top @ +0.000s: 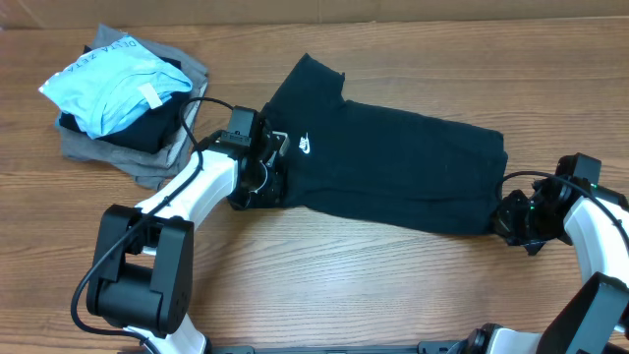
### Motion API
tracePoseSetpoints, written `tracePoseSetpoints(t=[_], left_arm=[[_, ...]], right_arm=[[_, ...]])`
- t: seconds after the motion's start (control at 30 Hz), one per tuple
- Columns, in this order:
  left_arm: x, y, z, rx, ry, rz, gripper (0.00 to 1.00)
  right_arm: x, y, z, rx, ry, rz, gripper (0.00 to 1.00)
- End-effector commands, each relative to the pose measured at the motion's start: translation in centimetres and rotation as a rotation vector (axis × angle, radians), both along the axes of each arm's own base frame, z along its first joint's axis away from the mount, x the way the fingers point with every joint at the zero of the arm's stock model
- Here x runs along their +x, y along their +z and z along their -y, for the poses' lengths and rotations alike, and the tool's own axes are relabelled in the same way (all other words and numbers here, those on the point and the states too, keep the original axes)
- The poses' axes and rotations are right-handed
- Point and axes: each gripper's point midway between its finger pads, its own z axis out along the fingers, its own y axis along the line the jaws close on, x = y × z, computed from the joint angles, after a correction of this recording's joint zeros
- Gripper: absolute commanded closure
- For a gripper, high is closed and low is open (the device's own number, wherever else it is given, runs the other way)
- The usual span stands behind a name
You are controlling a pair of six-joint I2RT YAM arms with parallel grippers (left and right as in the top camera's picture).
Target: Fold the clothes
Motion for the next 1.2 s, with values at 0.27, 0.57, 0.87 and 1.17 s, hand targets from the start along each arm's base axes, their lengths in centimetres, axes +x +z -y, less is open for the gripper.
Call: tracePoseSetpoints(t=[0.27,0.57,0.87,1.17], left_arm=[[0.5,0.8,1.5,-0.069,-0.025,0.002,0.96],[3.5,5.6,2.0,-0.075,-0.014,0.059,0.96],[5.2,6.7,4.9,-0.105,-0.073,0.169,0.94],[5.1,6.3,5.5,-0.046,-0.088,0.192,0.50]], right_arm=[[0.6,0.6,0.6,-0.021,-0.005,0.018,0.96],[0.5,0.6,0.6,-0.019,-0.005,0.015,0.96],[0.5,0.6,0.6,-0.020,-0.005,0.016,0.96],[0.5,0.6,0.5,-0.019,-0.005,0.014,0.96]])
